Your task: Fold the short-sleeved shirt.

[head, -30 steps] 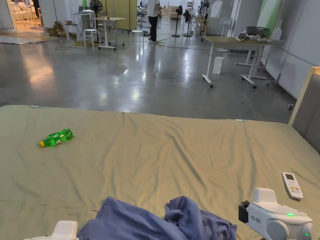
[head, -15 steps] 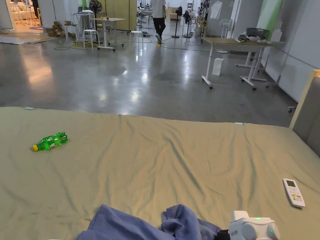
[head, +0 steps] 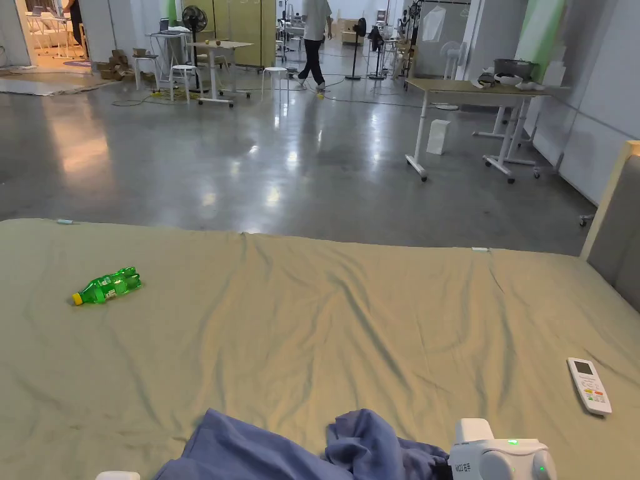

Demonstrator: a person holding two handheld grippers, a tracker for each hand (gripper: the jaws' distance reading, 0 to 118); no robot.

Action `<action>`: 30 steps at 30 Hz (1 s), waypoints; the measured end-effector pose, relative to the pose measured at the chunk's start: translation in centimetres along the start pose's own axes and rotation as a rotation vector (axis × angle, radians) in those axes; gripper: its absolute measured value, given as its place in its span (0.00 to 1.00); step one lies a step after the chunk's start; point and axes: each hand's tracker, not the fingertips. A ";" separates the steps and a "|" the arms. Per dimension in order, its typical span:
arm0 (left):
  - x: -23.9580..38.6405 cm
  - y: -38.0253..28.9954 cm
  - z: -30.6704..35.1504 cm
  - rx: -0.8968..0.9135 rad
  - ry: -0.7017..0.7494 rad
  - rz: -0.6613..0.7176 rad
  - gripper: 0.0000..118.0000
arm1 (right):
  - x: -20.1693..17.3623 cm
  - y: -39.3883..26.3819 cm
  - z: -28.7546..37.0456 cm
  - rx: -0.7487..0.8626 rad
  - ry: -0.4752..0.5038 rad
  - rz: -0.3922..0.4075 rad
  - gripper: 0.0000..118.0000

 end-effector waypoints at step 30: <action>-7.5 15.0 16.2 0.427 0.065 0.040 0.08 | 0.8 10.9 24.2 0.694 -0.129 0.082 0.05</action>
